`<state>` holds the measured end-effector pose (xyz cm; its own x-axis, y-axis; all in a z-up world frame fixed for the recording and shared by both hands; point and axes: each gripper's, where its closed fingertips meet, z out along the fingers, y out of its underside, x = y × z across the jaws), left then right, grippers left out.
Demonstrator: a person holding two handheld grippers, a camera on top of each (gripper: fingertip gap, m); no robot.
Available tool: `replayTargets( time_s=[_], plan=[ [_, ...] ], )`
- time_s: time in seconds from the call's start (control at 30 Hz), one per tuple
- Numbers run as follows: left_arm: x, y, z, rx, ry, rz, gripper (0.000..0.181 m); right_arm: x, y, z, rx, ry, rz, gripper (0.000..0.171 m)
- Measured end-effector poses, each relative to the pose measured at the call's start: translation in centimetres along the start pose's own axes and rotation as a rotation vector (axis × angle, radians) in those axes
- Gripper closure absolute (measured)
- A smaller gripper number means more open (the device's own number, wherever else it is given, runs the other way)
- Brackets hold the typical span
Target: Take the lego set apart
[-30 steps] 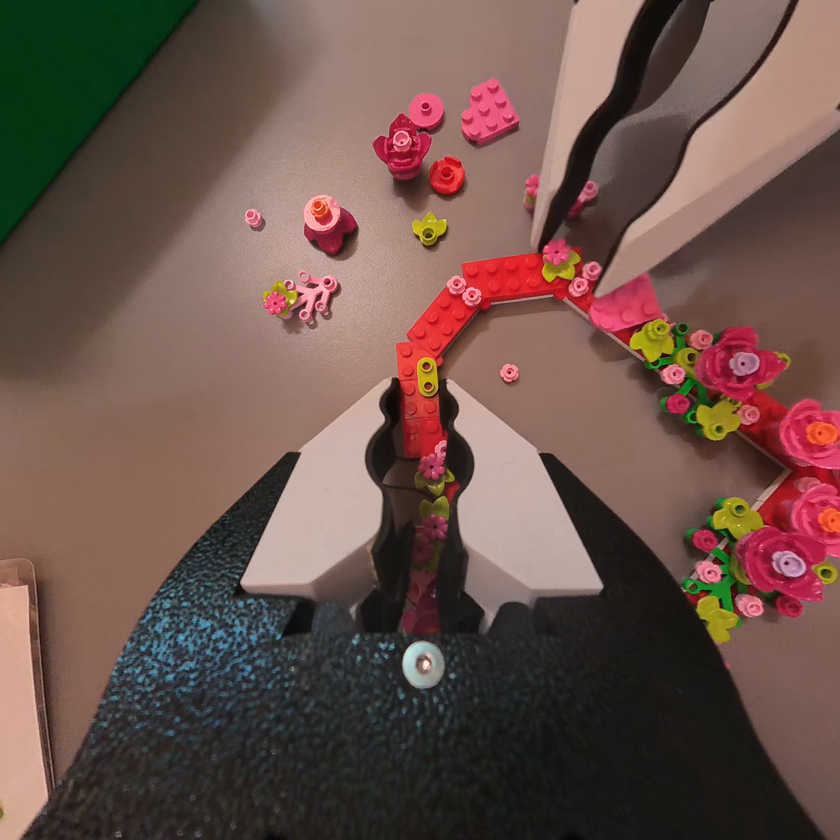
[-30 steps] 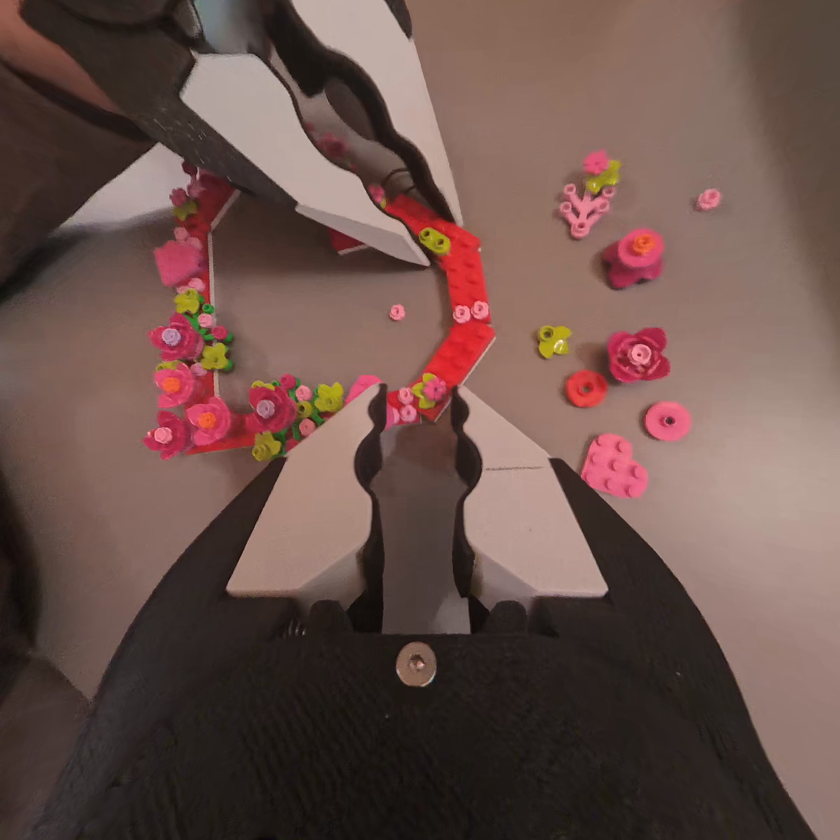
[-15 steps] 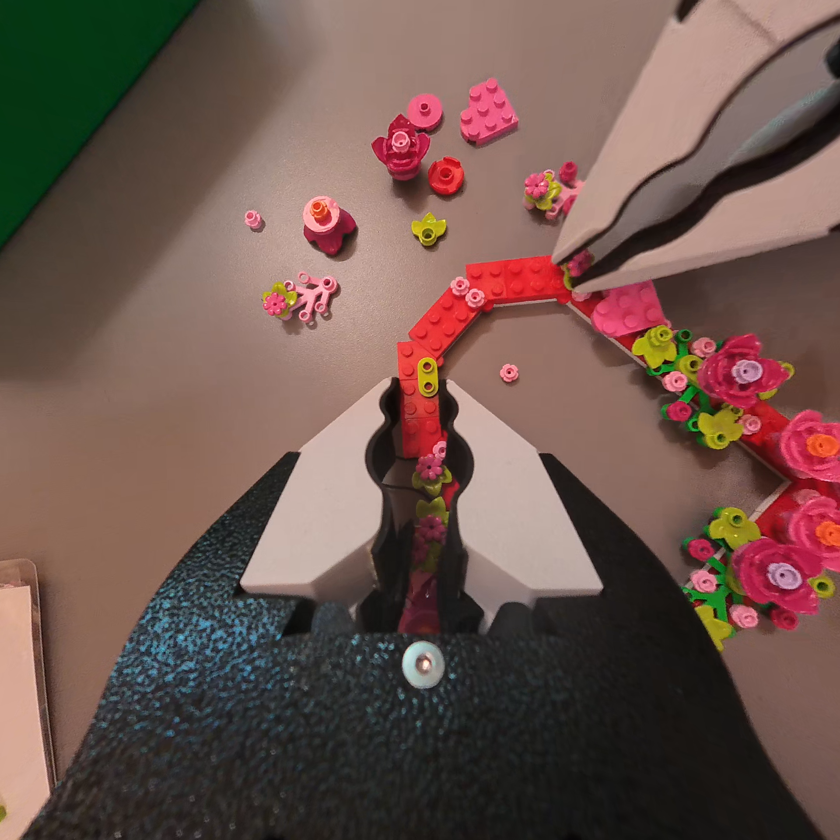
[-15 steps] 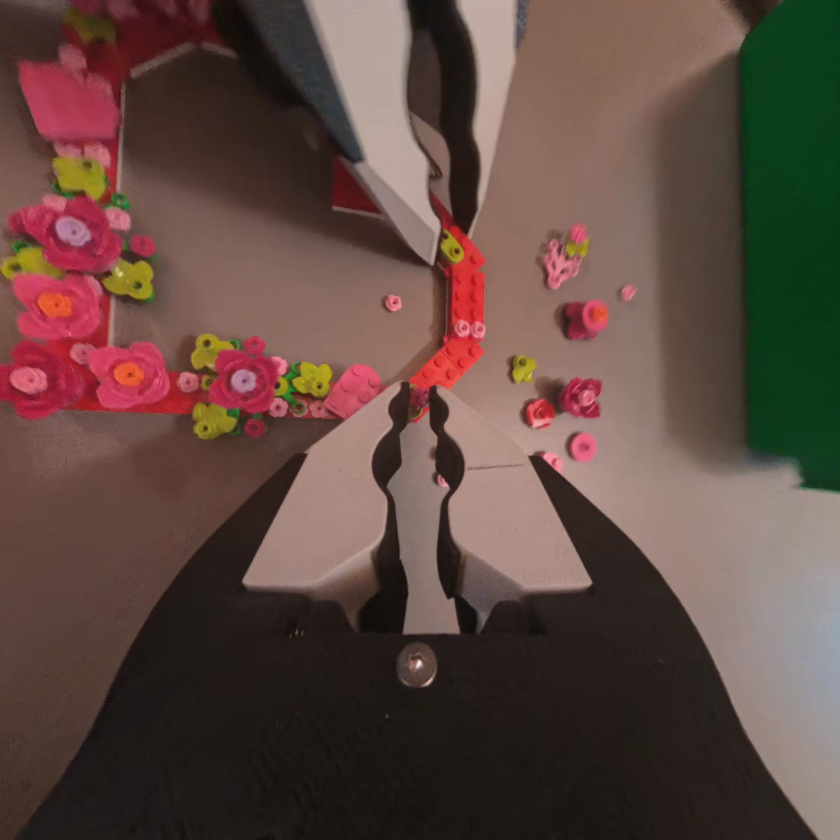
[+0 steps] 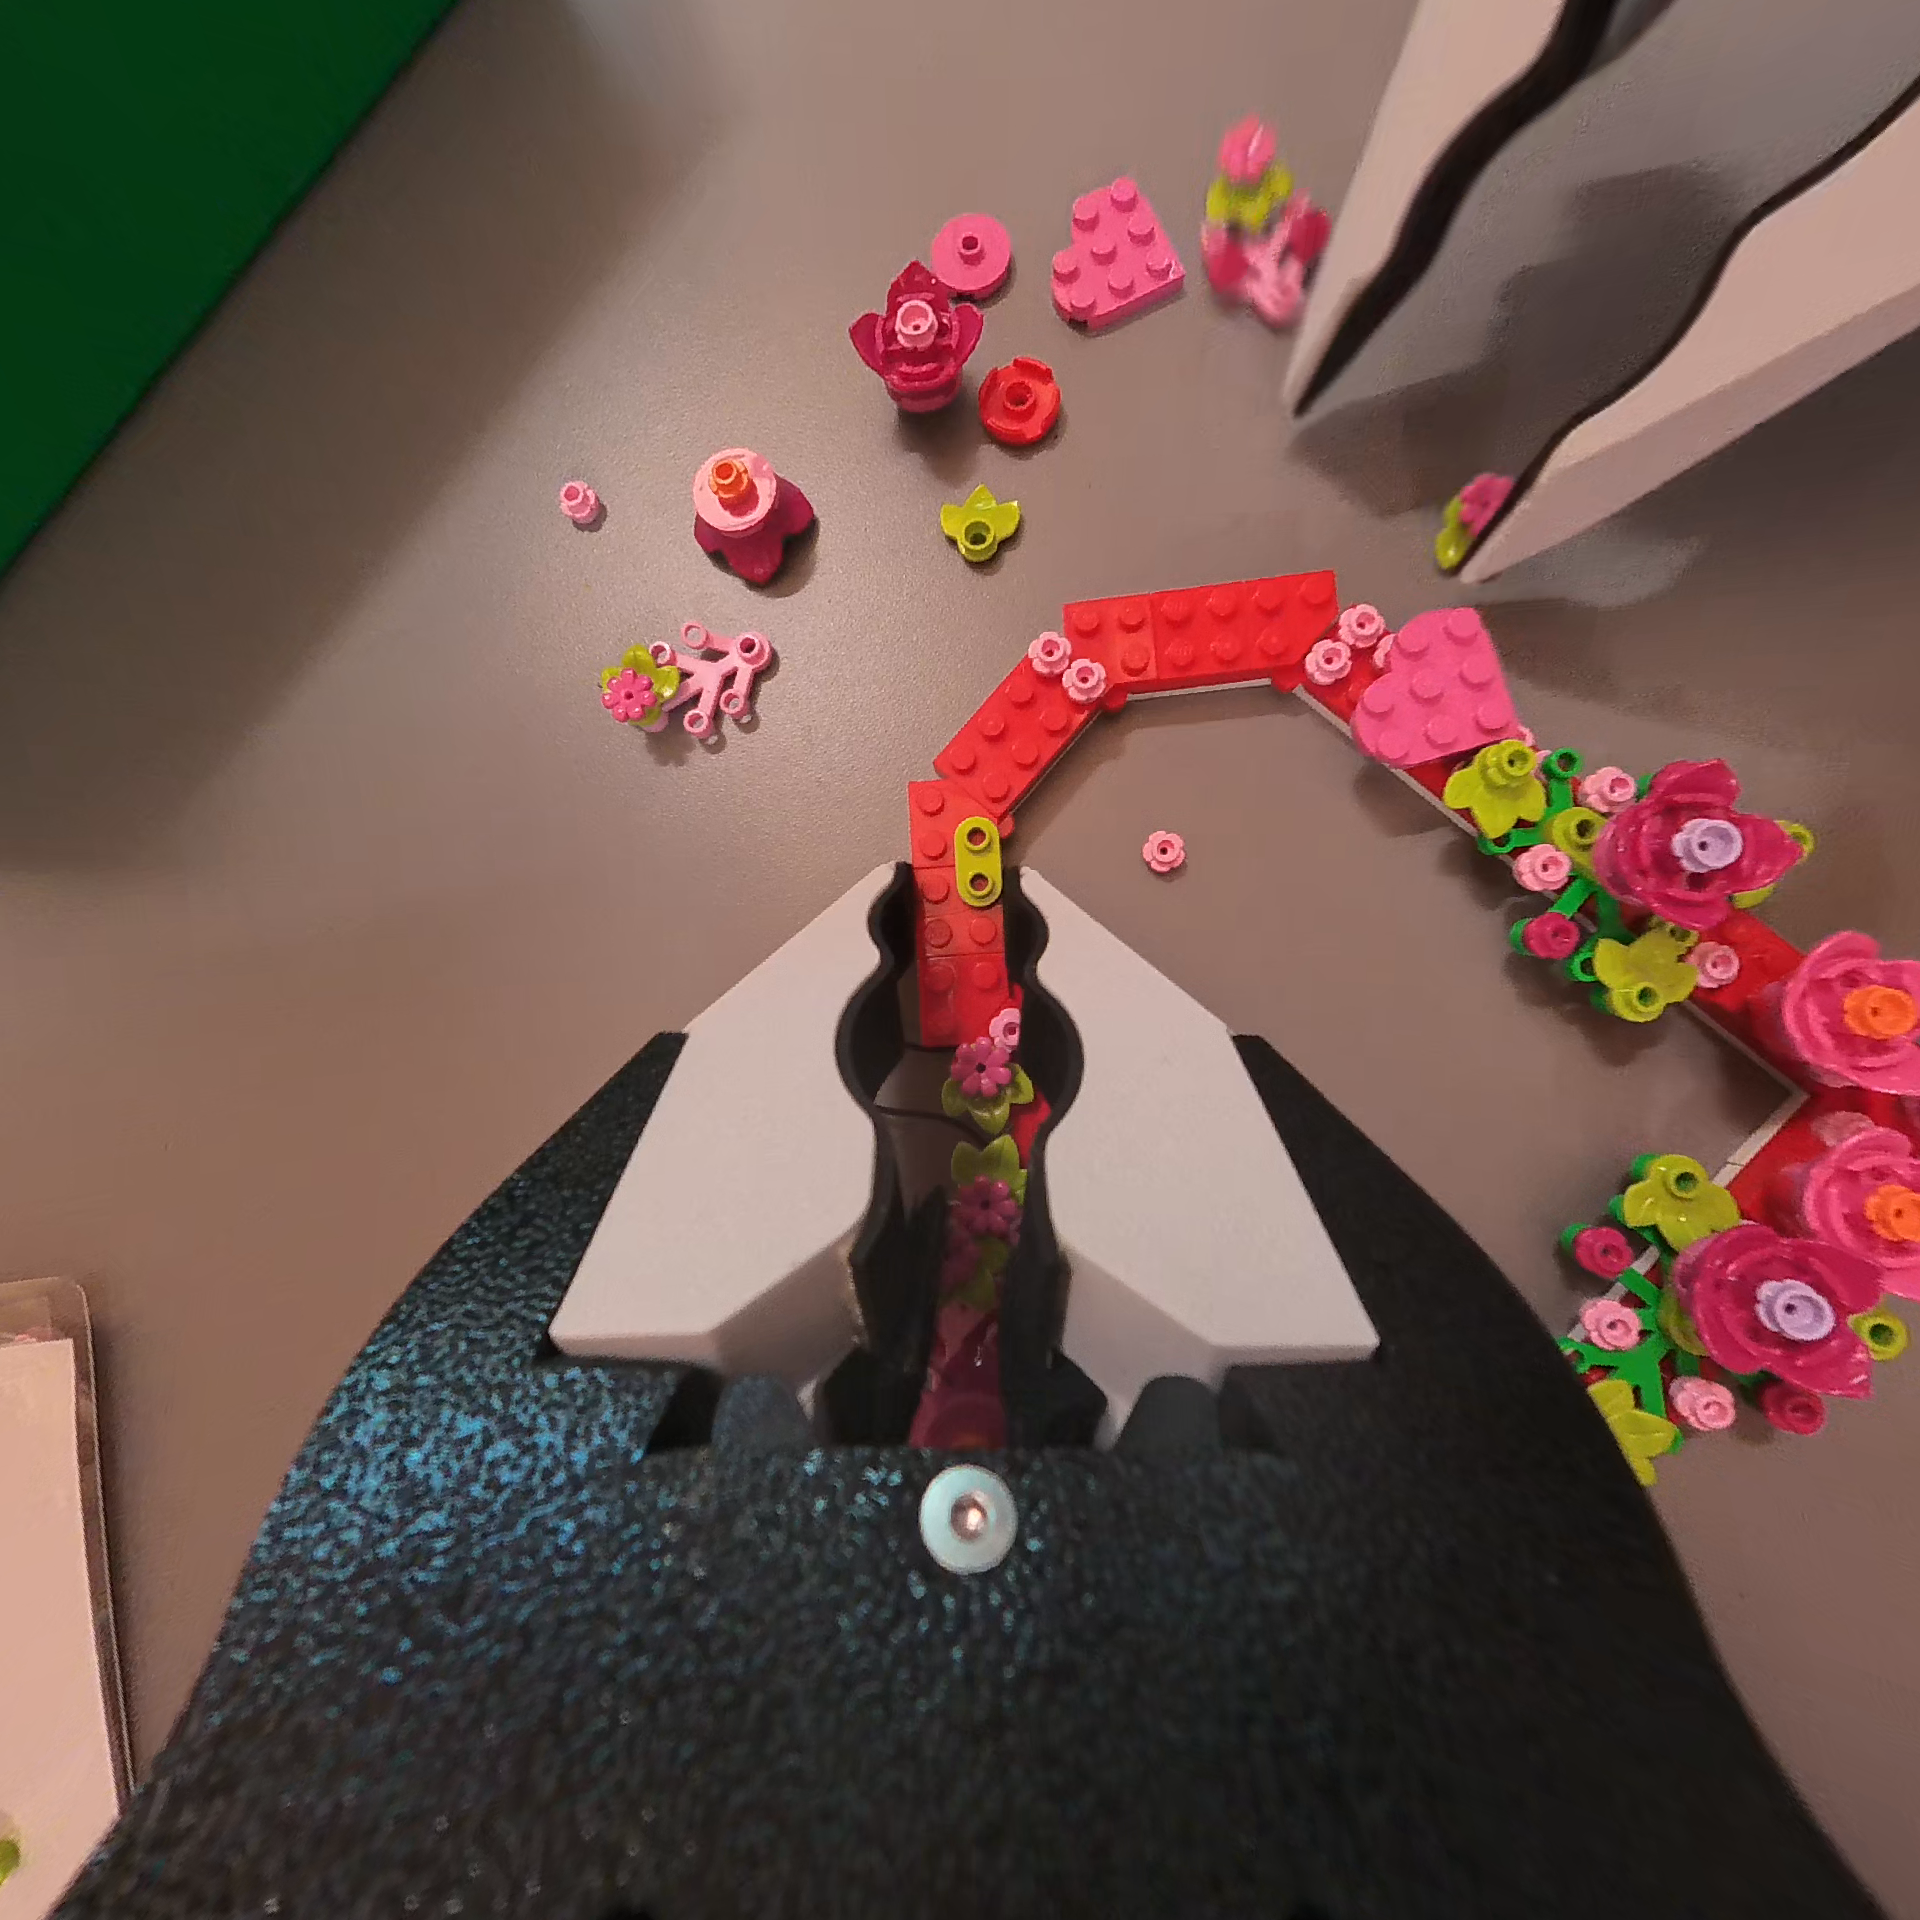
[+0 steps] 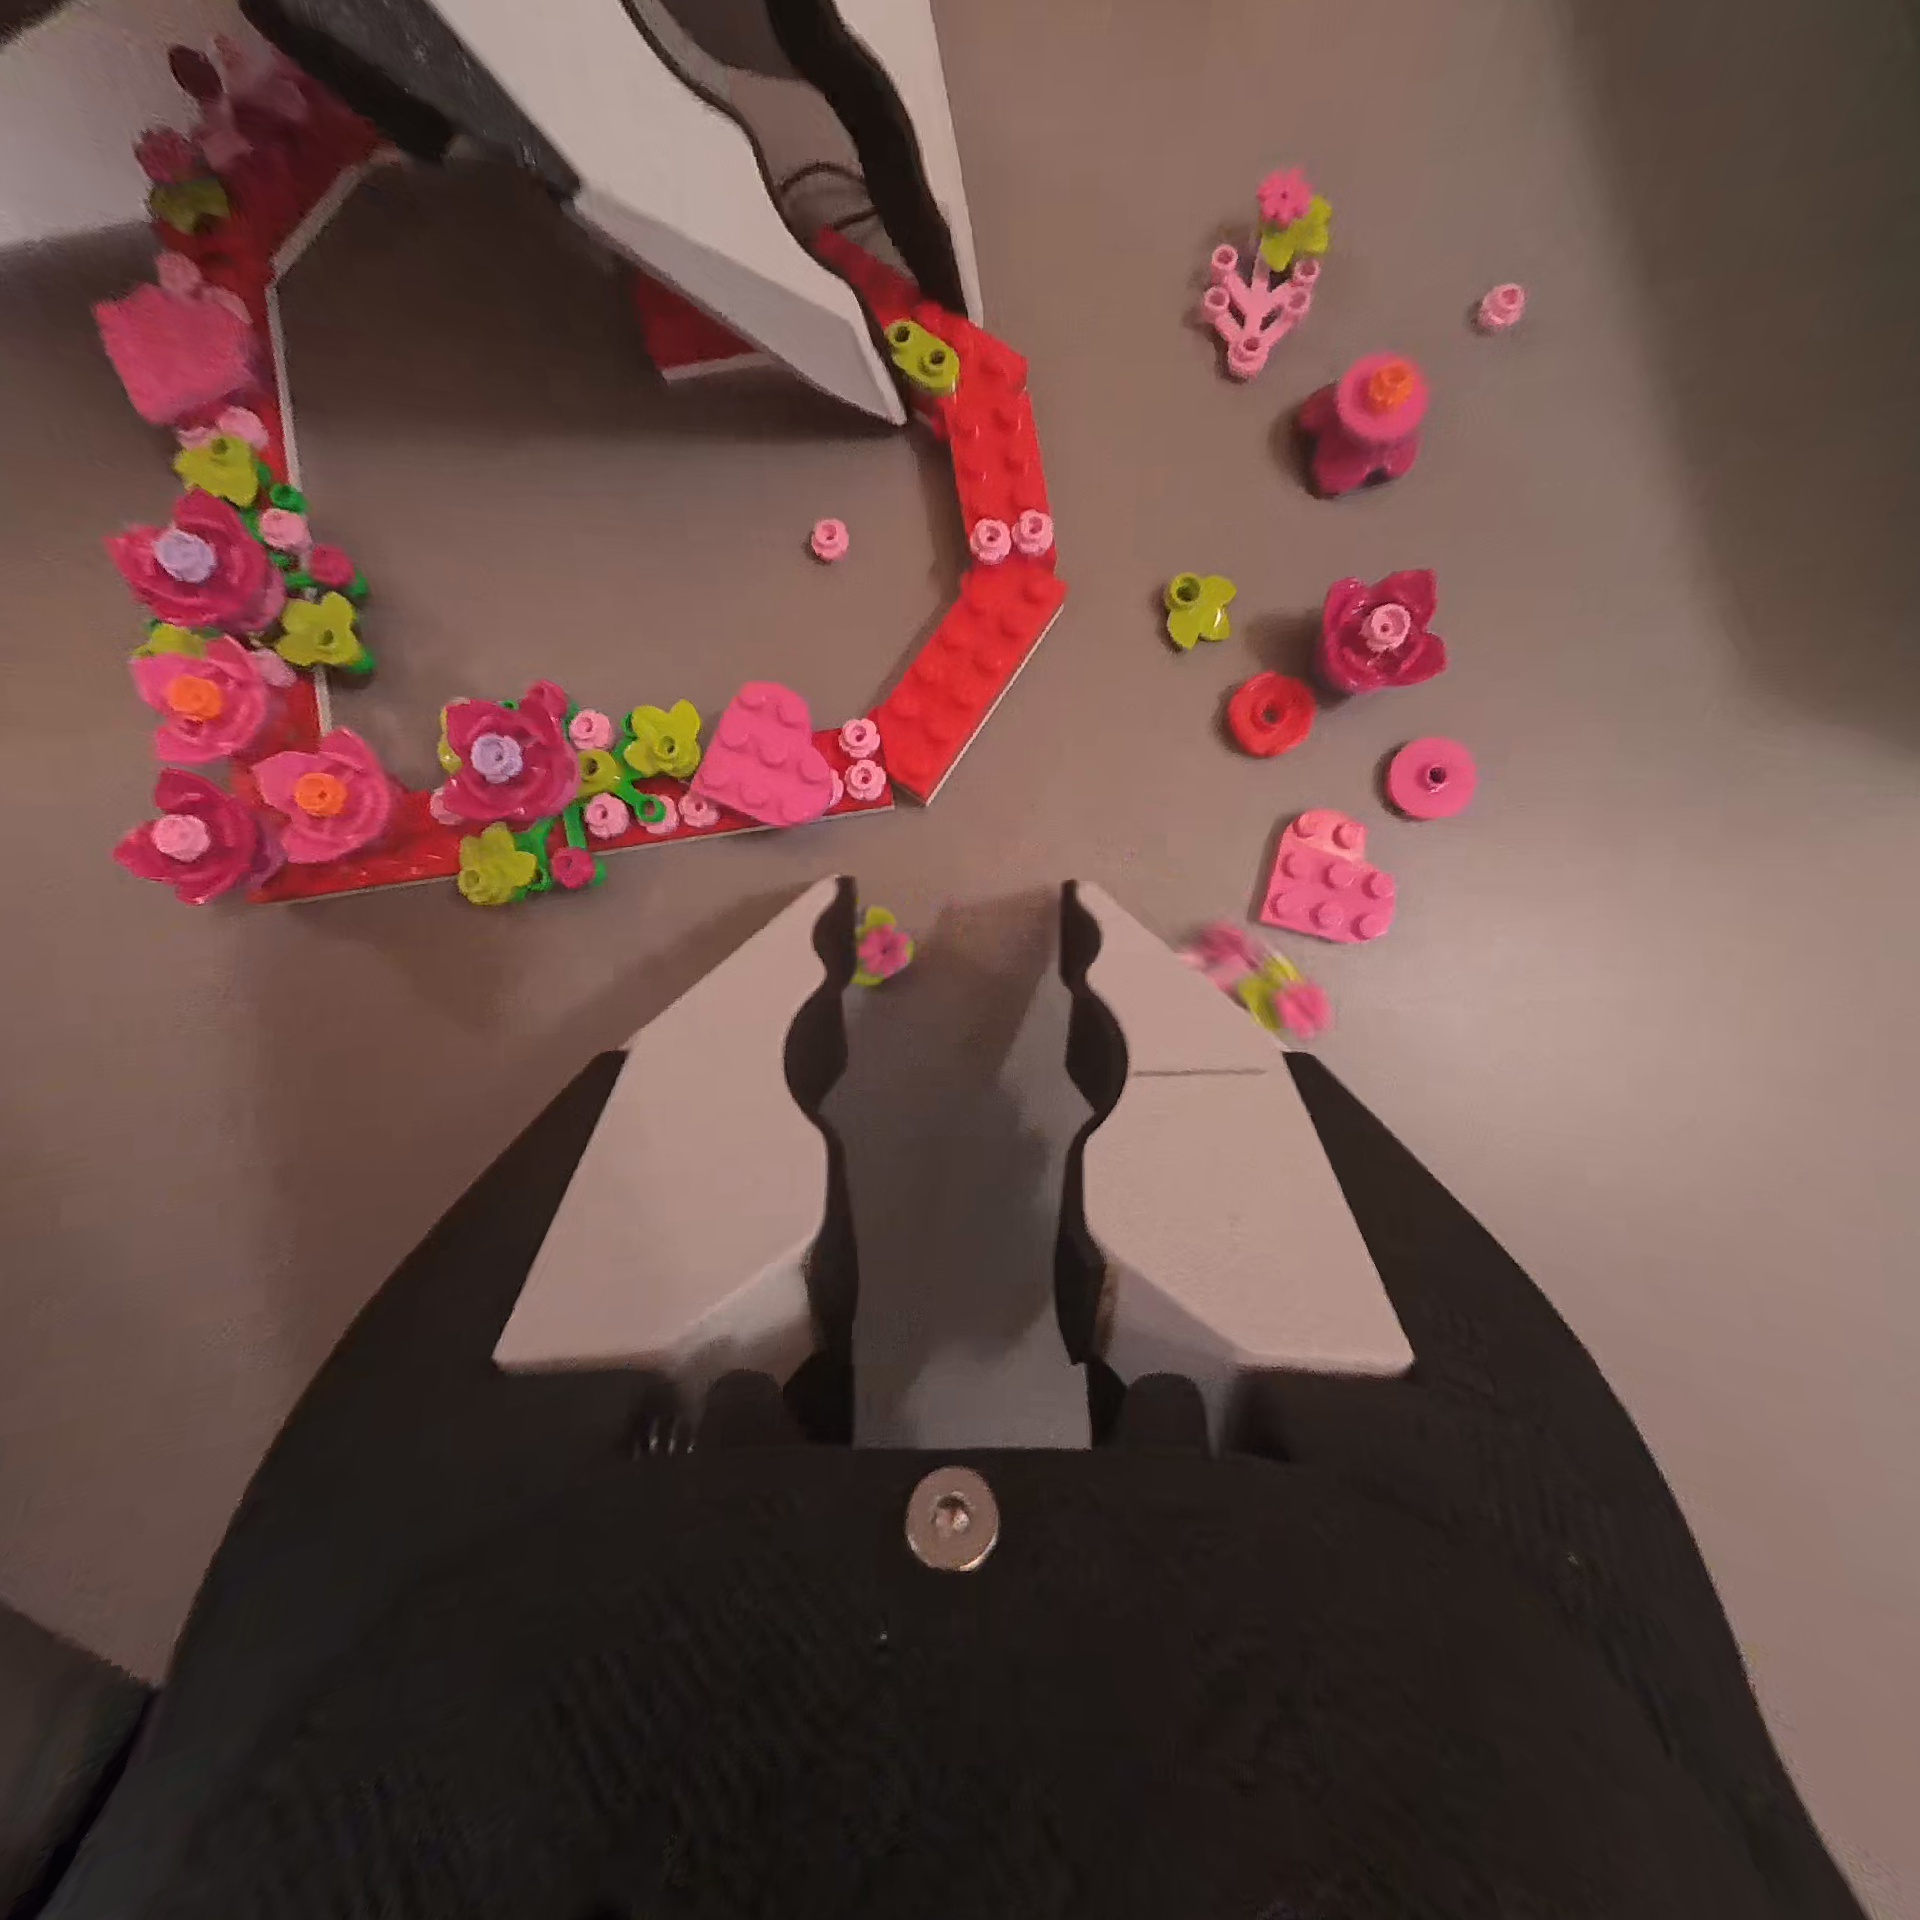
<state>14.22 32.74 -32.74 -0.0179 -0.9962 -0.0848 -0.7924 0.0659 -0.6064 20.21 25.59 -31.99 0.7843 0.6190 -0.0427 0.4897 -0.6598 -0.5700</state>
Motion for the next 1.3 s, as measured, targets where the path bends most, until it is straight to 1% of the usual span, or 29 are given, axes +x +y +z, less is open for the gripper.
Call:
replayTargets(
  time_s=[0.03,0.13,0.27,0.4,0.43,0.47,0.5,0.57,0.7,0.77,0.97,1.27,1.3],
  plan=[
    [0.0,0.0,0.0,0.0,-0.001,0.001,0.168,0.1,-0.6,-0.1,0.014,-0.007,0.007,0.129],
    [0.0,0.0,0.0,0.0,-0.001,0.002,0.168,0.5,-3.2,0.1,0.083,-0.035,0.017,0.132],
    [0.0,0.0,0.0,0.0,-0.001,0.002,0.168,0.7,-5.4,2.2,0.128,-0.075,0.01,0.141],
    [0.0,0.0,0.0,0.0,-0.002,0.003,0.168,0.7,-5.1,3.9,0.079,-0.081,0.001,0.145],
    [0.0,0.0,0.0,0.0,-0.001,0.003,0.167,0.7,-5.1,4.1,0.077,-0.077,-0.003,0.147],
    [0.0,0.0,0.0,0.0,-0.001,0.002,0.167,0.8,-5.1,4.2,0.082,-0.069,-0.011,0.154],
    [0.0,0.0,0.0,0.0,0.0,0.0,0.167,0.8,-5.1,4.2,0.083,-0.062,-0.026,0.155],
    [0.0,0.0,0.0,0.0,0.001,0.001,0.167,0.8,-5.0,4.2,0.086,-0.015,-0.094,0.155],
    [0.0,0.0,0.0,-0.001,-0.005,0.01,0.168,0.9,-5.1,4.0,0.063,0.186,-0.346,0.156],
    [0.0,0.0,0.0,-0.001,-0.005,0.009,0.168,0.9,-5.1,4.0,0.065,0.244,-0.419,0.156],
    [0.0,0.0,0.0,-0.002,-0.007,0.012,0.167,1.0,-5.2,3.9,0.071,0.306,-0.484,0.156],
    [0.0,0.0,0.0,-0.002,-0.005,0.003,0.167,0.8,-5.7,3.7,0.085,0.441,-0.651,0.155],
    [0.0,0.0,0.0,-0.004,-0.002,-0.005,0.167,0.6,-6.0,3.5,0.1,0.459,-0.685,0.161]
  ],
)
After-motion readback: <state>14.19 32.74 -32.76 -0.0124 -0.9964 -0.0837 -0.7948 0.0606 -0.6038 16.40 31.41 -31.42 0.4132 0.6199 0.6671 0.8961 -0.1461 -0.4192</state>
